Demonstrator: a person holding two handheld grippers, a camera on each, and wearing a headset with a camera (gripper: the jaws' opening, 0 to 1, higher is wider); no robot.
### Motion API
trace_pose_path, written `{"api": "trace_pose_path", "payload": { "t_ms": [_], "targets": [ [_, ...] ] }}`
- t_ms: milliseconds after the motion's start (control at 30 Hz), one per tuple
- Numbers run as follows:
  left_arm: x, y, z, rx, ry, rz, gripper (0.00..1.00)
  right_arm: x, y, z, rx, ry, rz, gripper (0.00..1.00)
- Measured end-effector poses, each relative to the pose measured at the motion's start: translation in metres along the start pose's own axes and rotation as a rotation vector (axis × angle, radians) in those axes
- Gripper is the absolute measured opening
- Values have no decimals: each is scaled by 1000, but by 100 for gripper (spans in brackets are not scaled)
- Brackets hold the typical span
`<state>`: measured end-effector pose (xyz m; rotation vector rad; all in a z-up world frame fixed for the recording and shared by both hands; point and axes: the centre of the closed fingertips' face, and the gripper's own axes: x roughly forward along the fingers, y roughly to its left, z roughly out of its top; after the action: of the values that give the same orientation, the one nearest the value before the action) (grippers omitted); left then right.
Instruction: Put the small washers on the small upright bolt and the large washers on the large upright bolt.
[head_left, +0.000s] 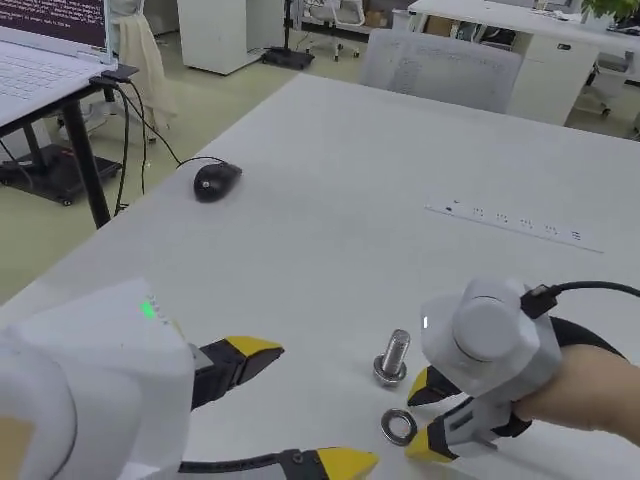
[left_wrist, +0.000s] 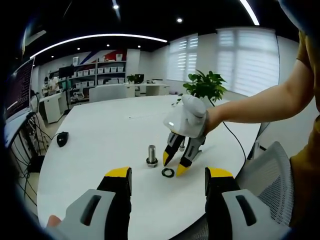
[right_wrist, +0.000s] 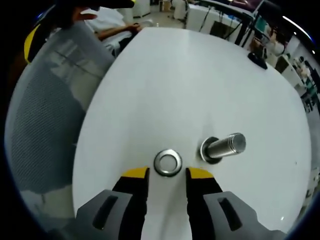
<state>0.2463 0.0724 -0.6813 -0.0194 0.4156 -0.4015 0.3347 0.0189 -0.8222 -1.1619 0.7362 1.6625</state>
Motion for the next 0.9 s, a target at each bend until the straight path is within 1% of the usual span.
{"api": "trace_pose_path", "payload": {
  "t_ms": [100, 200, 300, 367, 500, 767, 900],
  "targets": [
    [1, 0, 0, -1, 3, 0, 58, 2, 0, 2, -1, 0, 15, 30],
    [2, 1, 0, -3, 0, 0, 58, 4, -1, 5, -3, -3, 20, 31],
    [3, 1, 0, -5, 1, 0, 58, 4, 2, 5, -2, 0, 39, 29],
    [3, 2, 0, -6, -1, 2, 58, 4, 1, 5, -5, 0, 36, 29],
    [2, 3, 0, -7, 0, 4, 58, 4, 1, 4, -2, -19, 42, 29],
    [4, 3, 2, 0, -2, 0, 58, 5, 2, 6, -33, 21, 45, 29],
    [3, 3, 2, 0, -4, -1, 58, 5, 1, 6, -30, 33, 42, 25]
  ]
}}
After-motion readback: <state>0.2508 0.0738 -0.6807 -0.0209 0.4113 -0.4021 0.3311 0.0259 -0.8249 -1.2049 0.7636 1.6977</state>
